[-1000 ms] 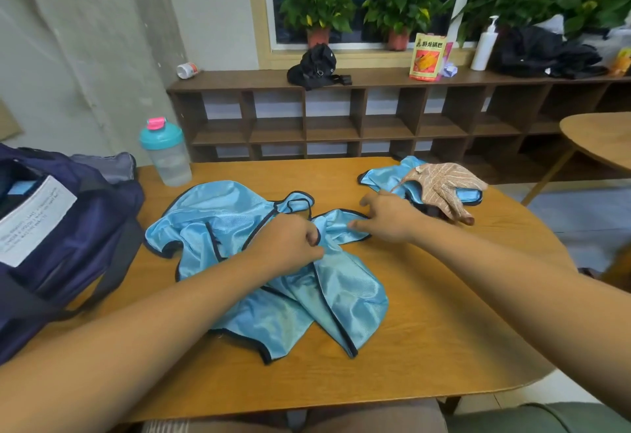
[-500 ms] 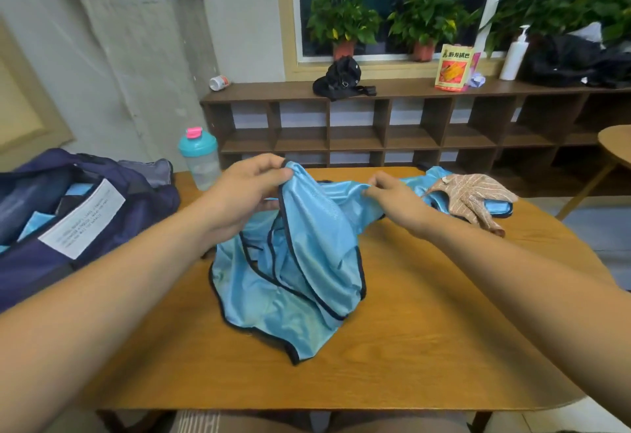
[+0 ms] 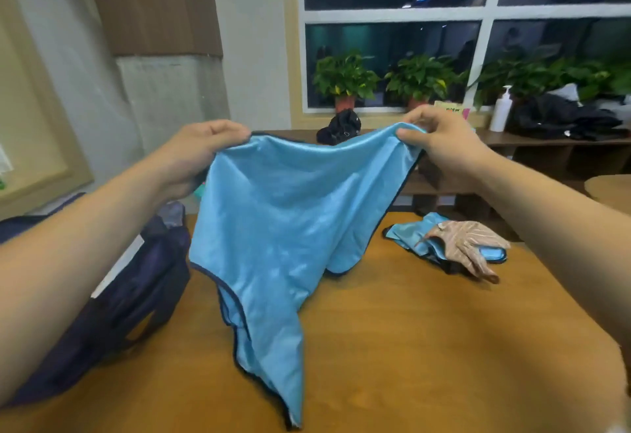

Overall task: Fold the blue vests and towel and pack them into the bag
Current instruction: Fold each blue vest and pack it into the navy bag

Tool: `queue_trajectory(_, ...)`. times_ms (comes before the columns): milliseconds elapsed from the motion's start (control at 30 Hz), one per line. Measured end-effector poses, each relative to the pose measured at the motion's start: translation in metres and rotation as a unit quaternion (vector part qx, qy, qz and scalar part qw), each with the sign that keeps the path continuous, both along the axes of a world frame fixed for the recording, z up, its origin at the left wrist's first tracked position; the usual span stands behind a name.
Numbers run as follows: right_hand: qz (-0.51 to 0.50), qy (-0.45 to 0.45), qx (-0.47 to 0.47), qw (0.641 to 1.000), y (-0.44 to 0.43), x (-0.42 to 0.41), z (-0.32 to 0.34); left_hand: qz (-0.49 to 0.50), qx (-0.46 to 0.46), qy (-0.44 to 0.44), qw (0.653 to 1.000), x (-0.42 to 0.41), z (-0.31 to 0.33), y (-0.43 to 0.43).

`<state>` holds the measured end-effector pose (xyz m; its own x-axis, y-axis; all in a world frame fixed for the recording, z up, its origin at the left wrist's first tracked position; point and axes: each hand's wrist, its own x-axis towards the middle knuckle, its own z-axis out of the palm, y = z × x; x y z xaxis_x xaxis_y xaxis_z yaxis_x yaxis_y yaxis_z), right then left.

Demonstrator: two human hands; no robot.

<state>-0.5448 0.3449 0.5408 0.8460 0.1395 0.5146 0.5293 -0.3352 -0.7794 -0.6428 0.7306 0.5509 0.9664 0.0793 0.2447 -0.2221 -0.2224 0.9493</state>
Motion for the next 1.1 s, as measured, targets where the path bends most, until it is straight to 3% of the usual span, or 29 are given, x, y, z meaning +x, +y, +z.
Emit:
queue_trajectory(167,-0.061,-0.063,-0.039,0.995,-0.029,-0.002,0.044,-0.007,0.134,0.013,0.991,-0.006,0.027,0.016)
queue_trajectory(367,-0.112,-0.049,-0.071,0.99,-0.051,0.0,0.053,-0.025,0.137,0.022,0.99,-0.004,0.035,0.027)
queue_trajectory(467,-0.111,0.01,-0.156,0.981,-0.052,0.002,0.048,-0.035,0.125,0.001,0.992,0.0,0.036,0.019)
queue_trajectory(567,-0.063,0.026,-0.223,0.972,-0.026,-0.015,0.045,-0.06,0.132,-0.01,0.989,0.006,0.042,-0.003)
queue_trajectory(667,0.058,0.027,-0.201,0.978,0.021,-0.044,0.045,-0.08,0.17,-0.012,0.982,0.008,0.049,-0.039)
queue_trajectory(833,0.215,0.076,-0.181,0.957,0.081,-0.074,0.036,-0.111,0.189,-0.05,0.974,0.008,0.052,-0.091)
queue_trajectory(933,0.24,0.102,-0.115,0.958,0.091,-0.069,0.028,-0.123,0.19,-0.049,0.973,0.006,0.055,-0.094)
queue_trajectory(1100,0.238,0.109,-0.11,0.959,0.063,-0.049,0.026,-0.117,0.22,-0.029,0.968,0.002,0.049,-0.072)
